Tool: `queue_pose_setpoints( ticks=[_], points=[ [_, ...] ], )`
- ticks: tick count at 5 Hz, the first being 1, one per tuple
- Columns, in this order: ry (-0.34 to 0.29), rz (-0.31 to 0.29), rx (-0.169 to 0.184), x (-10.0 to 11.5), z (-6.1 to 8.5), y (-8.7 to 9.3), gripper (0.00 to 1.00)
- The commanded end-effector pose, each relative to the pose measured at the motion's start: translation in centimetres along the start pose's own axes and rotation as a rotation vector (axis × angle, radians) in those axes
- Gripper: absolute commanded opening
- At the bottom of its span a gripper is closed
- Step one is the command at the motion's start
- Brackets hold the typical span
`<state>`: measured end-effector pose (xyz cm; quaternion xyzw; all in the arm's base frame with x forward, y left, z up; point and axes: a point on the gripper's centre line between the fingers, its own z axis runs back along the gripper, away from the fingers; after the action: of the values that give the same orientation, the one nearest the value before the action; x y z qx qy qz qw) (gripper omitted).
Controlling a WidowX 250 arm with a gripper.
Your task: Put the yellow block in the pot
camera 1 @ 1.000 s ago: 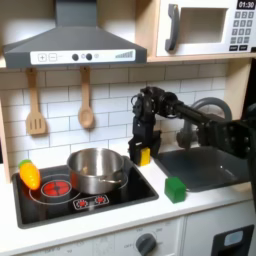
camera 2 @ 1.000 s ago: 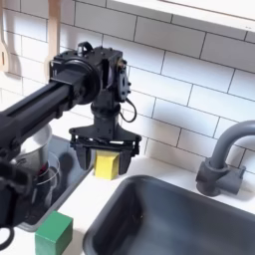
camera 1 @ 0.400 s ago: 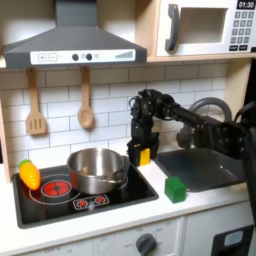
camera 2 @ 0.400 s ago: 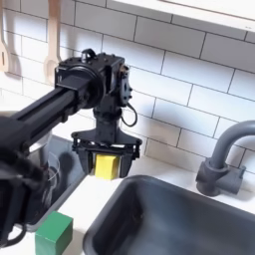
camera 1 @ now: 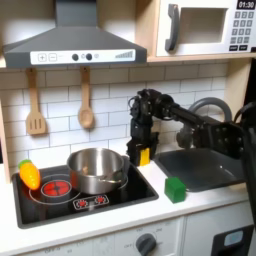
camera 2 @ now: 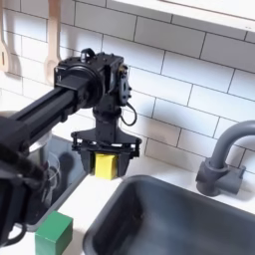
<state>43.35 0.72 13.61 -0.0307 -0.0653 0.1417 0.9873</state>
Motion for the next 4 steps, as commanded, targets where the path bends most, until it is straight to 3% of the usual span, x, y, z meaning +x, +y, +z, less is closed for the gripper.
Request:
queue_pose_setpoints(
  ticks=[1, 4],
  points=[
    [-0.013, -0.002, -0.006, -0.5, 0.3, -0.1, 0.00],
    [-0.054, -0.023, -0.043, -1.7, 4.0, 0.2, 0.00]
  ],
)
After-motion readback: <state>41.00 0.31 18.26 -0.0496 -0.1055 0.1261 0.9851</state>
